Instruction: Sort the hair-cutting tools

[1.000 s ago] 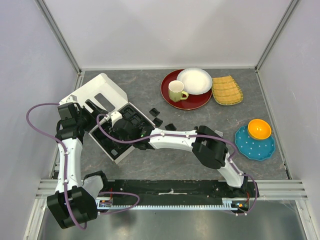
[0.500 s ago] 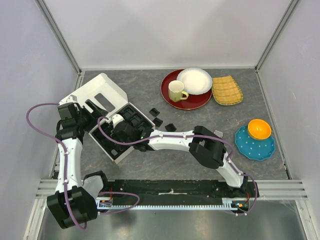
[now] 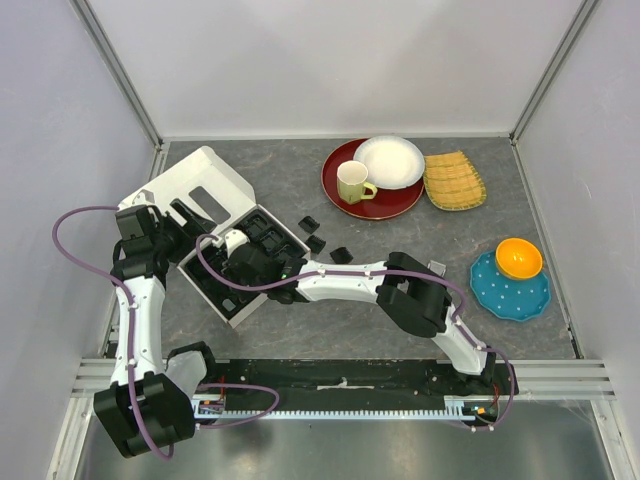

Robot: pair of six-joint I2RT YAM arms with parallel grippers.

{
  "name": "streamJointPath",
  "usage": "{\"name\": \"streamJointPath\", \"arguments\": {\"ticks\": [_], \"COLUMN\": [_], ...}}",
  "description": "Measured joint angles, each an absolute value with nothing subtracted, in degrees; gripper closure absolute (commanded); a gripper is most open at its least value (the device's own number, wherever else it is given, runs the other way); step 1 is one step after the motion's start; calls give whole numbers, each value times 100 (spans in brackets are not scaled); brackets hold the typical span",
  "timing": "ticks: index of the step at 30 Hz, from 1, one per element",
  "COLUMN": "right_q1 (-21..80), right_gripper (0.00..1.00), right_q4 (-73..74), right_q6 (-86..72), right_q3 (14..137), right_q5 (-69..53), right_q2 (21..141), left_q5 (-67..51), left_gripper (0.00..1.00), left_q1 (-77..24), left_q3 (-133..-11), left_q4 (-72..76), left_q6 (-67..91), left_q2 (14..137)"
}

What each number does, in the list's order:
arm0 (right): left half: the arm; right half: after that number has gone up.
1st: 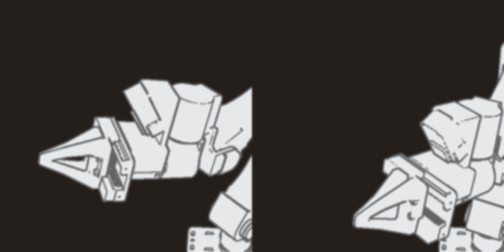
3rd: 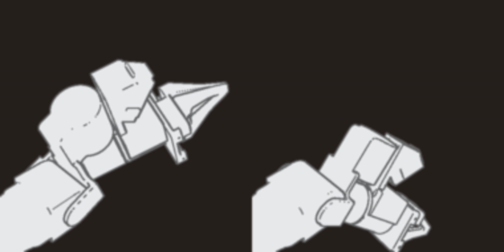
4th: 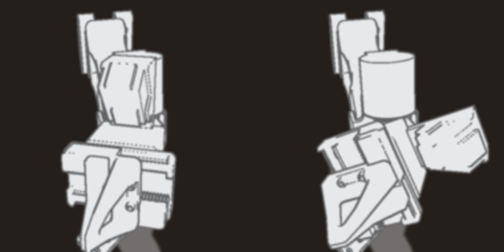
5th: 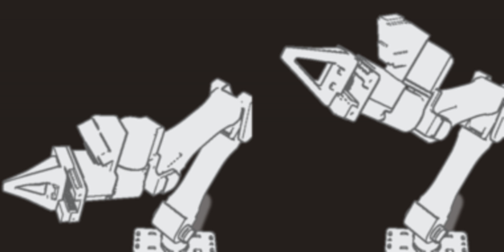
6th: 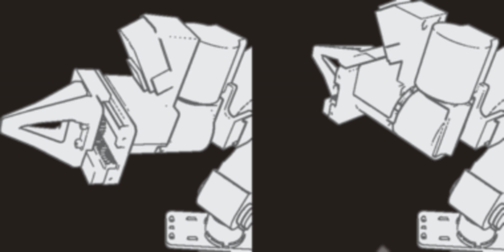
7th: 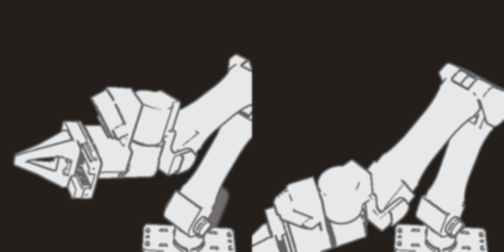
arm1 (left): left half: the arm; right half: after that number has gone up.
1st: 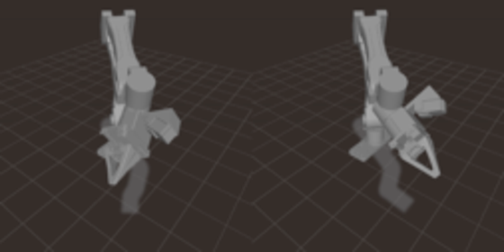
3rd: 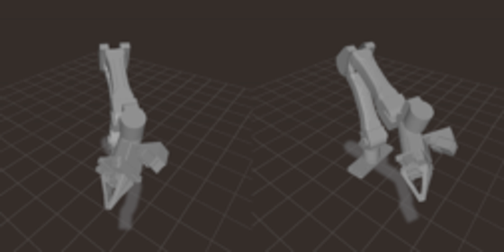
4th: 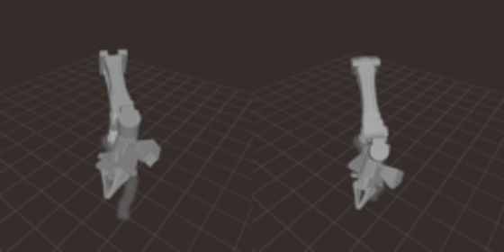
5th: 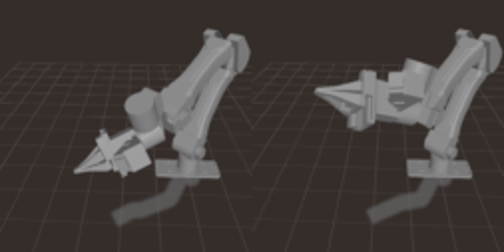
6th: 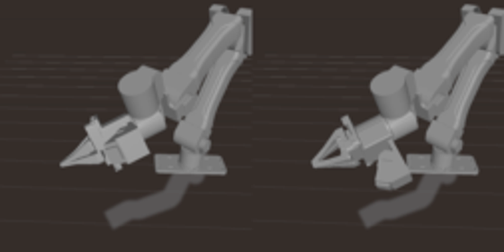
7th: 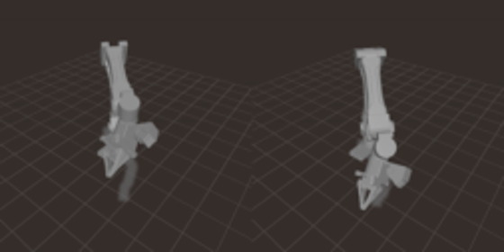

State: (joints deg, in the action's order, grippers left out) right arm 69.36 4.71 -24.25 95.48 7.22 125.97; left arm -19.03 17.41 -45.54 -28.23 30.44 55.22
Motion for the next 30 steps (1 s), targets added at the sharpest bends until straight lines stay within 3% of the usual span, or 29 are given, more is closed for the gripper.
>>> {"name": "streamJointPath", "arguments": {"ticks": [12, 14, 19, 30], "right_q1": [6936, 6936, 6938, 6958], "right_gripper": [100, 96, 73, 64], "right_q4": [351, 331, 228, 250], "right_q6": [-2659, -2672, -2672, -2681], "right_q3": [9498, 9483, 9417, 9378], "right_q5": [742, 766, 797, 845], "right_q2": [12648, 12648, 12639, 12547], "left_q5": [-1903, -1903, -1903, -1900], "left_gripper": [10, 10, 10, 10], "left_q1": [1741, 1741, 1741, 1741], "left_q3": [-4554, -4554, -4554, -4554], "left_q4": [-2823, -2823, -2823, -2823], "left_q6": [3044, 3041, 3044, 3044], "left_q2": [5522, 5522, 5522, 5522]}}
